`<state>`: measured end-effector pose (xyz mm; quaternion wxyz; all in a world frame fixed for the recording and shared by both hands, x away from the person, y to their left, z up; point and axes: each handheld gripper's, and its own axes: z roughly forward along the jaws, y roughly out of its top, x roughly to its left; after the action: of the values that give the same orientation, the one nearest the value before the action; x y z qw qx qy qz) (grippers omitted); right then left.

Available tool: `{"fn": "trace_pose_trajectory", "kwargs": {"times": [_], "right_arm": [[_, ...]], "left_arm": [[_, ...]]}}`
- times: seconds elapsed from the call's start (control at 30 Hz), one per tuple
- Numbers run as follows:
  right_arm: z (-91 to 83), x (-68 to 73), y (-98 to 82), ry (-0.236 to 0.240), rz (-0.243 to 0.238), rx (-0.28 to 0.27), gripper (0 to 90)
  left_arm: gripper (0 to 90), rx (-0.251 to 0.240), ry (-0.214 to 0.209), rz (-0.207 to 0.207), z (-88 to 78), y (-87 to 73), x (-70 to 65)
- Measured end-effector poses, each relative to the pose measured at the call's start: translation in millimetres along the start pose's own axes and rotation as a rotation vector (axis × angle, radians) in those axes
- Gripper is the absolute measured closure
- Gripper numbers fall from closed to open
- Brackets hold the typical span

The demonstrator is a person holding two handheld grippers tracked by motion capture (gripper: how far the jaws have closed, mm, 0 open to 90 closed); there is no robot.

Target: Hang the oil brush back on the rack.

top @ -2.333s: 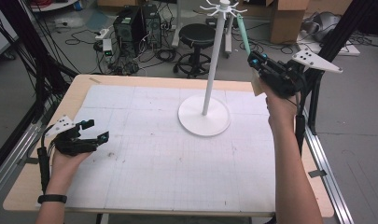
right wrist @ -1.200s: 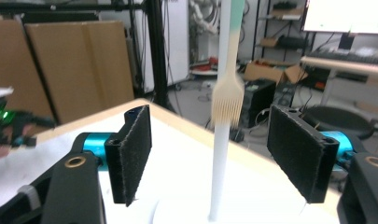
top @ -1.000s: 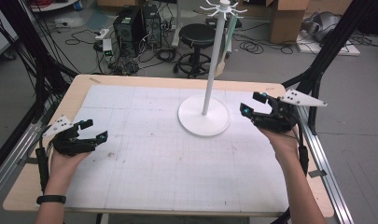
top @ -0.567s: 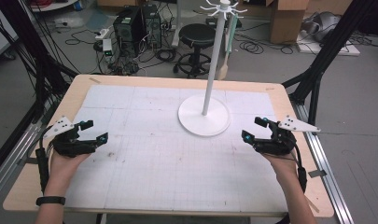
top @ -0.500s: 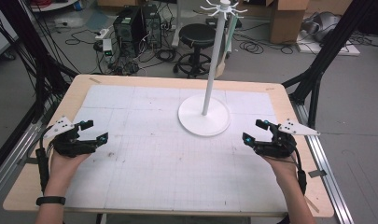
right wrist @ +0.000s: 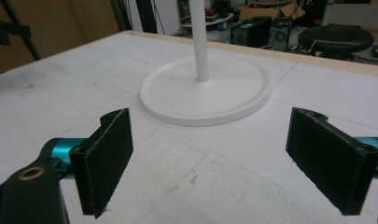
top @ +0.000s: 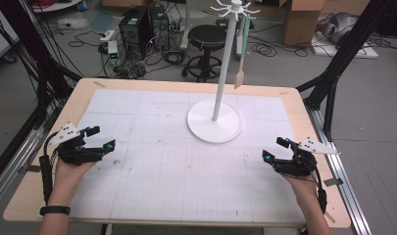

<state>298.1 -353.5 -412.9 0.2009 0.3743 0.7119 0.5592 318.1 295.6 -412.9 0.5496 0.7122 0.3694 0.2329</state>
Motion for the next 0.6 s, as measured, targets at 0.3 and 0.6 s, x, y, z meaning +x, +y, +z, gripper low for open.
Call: {"fn": "trace_pose_trajectory", "kwargs": {"times": [0.3, 0.6], "right_arm": [[-0.7, -6.2, -4.7, -0.017, 0.009, 0.013, 13.9], [-2.4, -12.3, -7.6, -0.030, 0.032, 0.011, 14.0]], "left_arm": [[14.2, 0.007, 0.023, 0.021, 0.5, 0.2, -1.7], [14.2, 0.009, 0.011, 0.021, 1.8, 0.1, -2.3]]}}
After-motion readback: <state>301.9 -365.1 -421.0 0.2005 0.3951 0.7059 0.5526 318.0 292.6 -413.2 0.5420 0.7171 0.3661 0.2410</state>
